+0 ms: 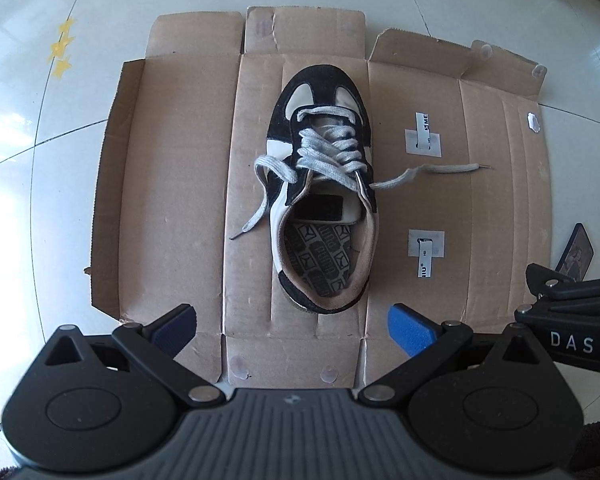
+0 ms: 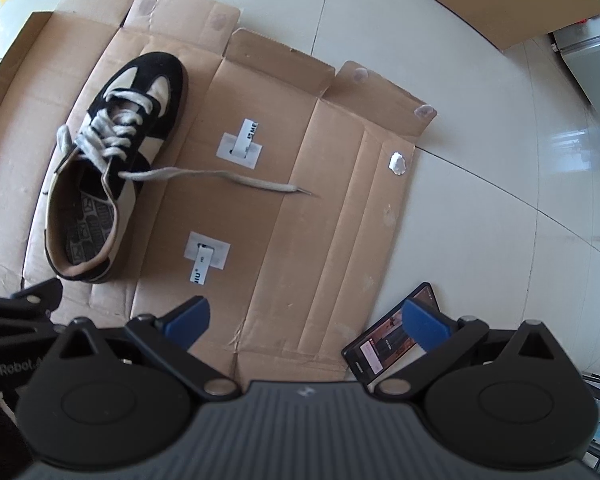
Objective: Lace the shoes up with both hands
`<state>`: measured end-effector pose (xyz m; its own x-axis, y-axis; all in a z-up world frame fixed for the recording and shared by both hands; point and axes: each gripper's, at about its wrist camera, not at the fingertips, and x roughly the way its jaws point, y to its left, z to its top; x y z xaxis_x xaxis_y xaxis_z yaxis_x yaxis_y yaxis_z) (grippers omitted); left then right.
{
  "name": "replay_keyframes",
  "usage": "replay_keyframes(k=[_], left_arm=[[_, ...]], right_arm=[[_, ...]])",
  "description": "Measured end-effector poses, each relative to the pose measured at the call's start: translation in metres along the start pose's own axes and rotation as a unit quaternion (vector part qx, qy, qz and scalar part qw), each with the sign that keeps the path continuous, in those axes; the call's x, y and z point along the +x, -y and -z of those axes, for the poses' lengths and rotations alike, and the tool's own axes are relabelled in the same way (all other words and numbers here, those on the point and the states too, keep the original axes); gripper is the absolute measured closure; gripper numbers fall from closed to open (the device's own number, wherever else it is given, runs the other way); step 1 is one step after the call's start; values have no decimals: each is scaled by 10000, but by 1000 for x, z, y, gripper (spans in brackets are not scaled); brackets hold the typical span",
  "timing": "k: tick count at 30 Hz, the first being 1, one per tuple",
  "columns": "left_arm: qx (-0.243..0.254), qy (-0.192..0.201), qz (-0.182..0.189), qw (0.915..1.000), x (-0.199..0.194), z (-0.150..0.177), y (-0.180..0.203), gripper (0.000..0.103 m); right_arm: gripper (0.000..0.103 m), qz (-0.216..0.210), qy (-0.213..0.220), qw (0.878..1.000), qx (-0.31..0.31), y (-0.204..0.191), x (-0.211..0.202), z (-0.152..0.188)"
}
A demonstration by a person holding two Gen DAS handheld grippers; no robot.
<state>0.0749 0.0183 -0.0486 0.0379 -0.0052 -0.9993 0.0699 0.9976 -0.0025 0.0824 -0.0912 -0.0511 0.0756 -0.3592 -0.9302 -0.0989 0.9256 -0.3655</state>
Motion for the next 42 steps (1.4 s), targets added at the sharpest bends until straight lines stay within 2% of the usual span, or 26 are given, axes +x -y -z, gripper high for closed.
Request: replay_keyframes(k=[42], left_arm=[[-38,-112,-5,9999,3,0,-1,1]], right_arm=[[0,75,-32,9999,-86,-7,2,0]])
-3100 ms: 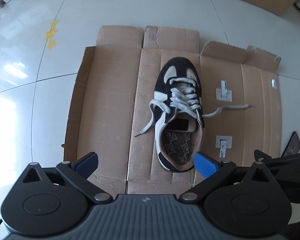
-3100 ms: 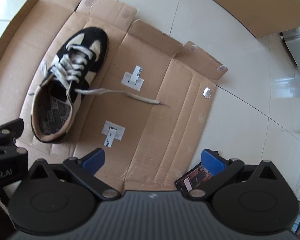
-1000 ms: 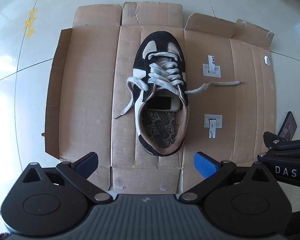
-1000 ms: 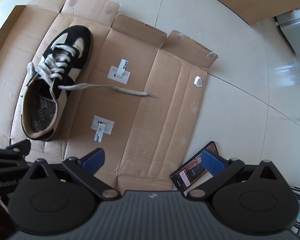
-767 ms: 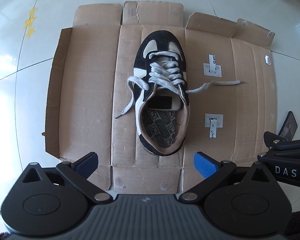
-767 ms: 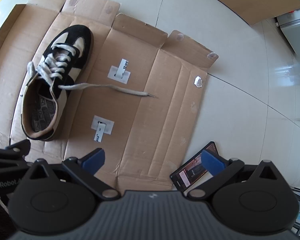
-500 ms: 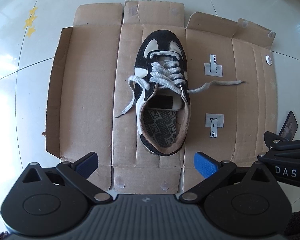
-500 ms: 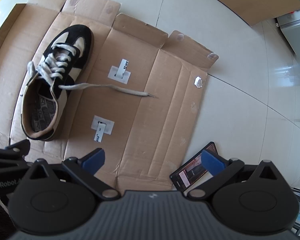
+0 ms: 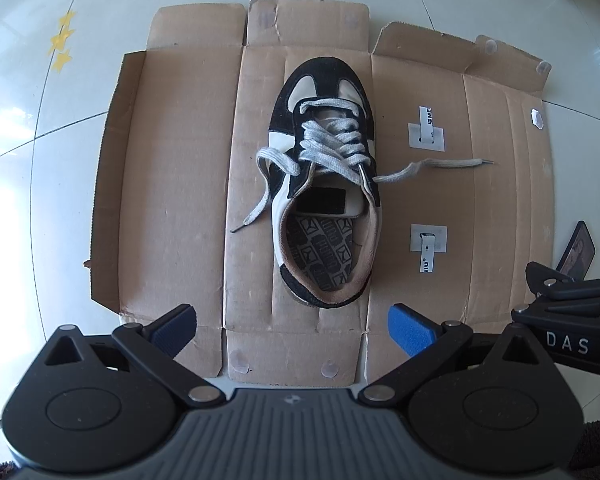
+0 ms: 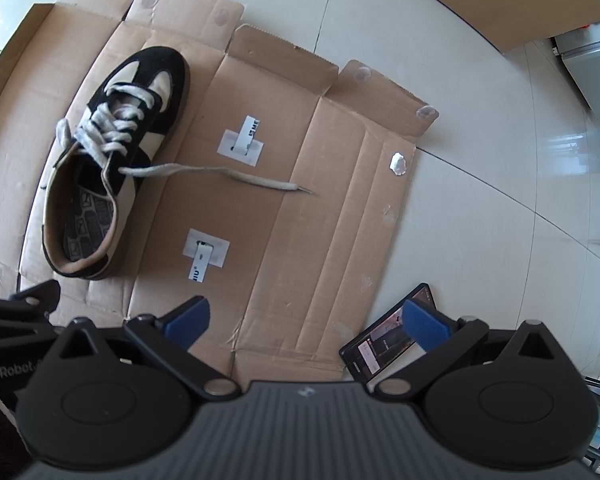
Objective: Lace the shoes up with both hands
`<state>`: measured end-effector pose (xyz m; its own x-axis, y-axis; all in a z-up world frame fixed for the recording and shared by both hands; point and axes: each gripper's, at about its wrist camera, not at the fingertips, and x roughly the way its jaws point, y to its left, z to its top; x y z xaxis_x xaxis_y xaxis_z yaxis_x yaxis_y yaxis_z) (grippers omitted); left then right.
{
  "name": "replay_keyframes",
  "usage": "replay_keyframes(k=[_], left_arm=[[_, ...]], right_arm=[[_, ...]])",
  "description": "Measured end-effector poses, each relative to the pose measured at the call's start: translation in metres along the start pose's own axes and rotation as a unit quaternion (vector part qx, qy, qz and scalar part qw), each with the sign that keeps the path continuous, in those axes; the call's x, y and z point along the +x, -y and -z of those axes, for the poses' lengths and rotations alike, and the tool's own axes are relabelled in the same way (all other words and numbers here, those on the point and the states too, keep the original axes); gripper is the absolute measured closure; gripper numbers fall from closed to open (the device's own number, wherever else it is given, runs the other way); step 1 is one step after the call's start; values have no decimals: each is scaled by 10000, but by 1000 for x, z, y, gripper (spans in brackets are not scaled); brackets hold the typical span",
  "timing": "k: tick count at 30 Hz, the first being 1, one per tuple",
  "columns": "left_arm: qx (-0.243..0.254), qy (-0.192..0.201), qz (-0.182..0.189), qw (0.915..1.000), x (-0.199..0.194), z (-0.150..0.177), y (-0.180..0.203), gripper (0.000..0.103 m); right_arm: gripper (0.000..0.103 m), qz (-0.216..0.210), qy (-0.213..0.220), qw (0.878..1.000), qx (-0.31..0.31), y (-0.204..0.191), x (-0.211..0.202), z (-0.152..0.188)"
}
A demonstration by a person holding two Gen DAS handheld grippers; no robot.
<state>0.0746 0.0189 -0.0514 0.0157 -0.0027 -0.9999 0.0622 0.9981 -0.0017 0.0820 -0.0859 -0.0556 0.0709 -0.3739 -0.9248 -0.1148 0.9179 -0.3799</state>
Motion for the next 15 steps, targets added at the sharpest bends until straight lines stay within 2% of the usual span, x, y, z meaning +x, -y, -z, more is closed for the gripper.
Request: replay_keyframes(k=[15], left_arm=[[17,-15,9,10000,0,0,0,1]], right_arm=[[0,22,-12,10000,-20,0,0,1]])
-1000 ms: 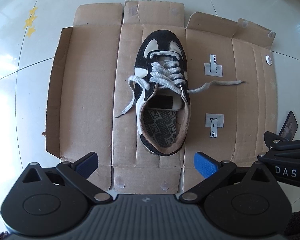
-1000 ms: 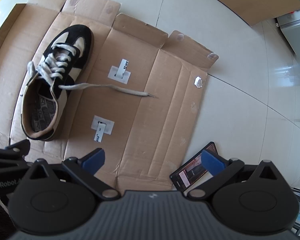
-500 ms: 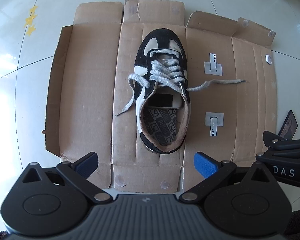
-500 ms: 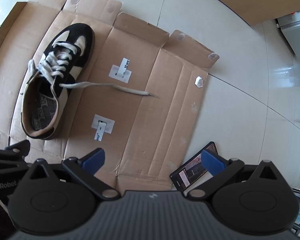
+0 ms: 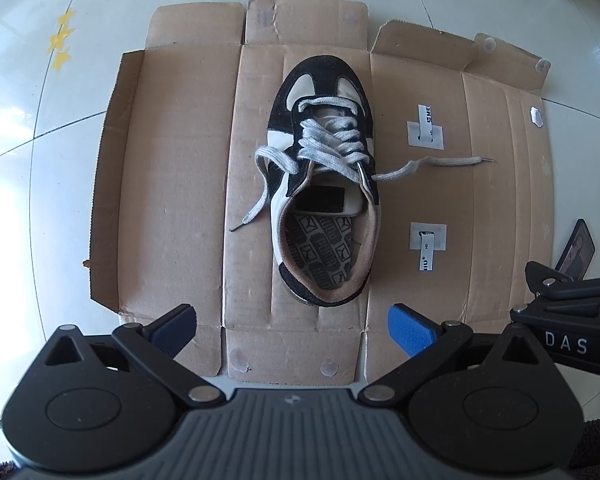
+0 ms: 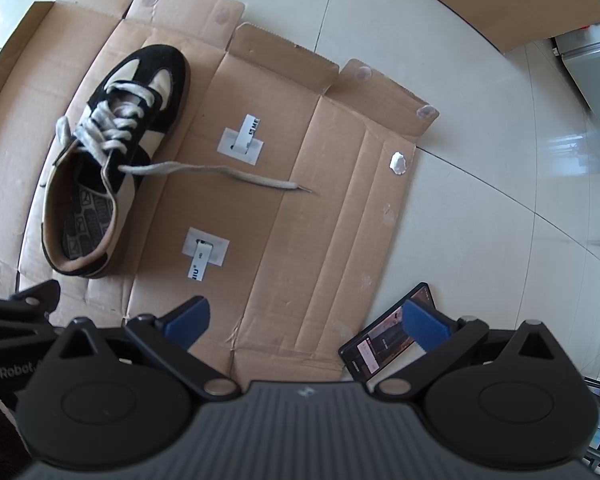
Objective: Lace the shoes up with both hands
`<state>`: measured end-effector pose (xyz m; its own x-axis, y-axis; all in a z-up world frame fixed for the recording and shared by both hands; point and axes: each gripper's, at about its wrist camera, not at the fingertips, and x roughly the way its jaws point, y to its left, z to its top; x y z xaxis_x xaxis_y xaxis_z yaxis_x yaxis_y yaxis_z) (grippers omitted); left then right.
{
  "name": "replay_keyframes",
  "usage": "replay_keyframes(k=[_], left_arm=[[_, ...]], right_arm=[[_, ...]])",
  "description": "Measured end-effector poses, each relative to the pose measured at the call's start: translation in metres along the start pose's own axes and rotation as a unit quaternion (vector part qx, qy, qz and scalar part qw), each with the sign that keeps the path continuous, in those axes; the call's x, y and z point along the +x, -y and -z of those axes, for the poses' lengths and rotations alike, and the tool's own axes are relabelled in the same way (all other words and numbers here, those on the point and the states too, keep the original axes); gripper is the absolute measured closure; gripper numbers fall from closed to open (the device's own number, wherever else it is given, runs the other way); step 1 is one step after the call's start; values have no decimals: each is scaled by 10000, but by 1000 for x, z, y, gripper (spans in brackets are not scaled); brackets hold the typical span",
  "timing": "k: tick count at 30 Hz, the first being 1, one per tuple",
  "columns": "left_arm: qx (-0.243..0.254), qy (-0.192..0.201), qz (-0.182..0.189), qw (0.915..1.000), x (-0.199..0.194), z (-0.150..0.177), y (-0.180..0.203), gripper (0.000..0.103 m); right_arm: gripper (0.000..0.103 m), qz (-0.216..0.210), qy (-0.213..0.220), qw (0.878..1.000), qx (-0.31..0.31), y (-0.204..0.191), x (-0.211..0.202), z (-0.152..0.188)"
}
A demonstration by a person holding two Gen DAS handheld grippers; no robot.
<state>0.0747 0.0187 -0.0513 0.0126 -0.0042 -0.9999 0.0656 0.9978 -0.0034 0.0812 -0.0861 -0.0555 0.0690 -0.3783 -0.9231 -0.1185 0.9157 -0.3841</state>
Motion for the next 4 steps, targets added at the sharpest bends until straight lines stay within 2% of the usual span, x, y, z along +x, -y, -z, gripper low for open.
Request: replay_keyframes(k=[4], left_arm=[[19,18,-2,10000,-1,0,1,1]], right_arm=[[0,26,9,10000,3,1,-3,2]])
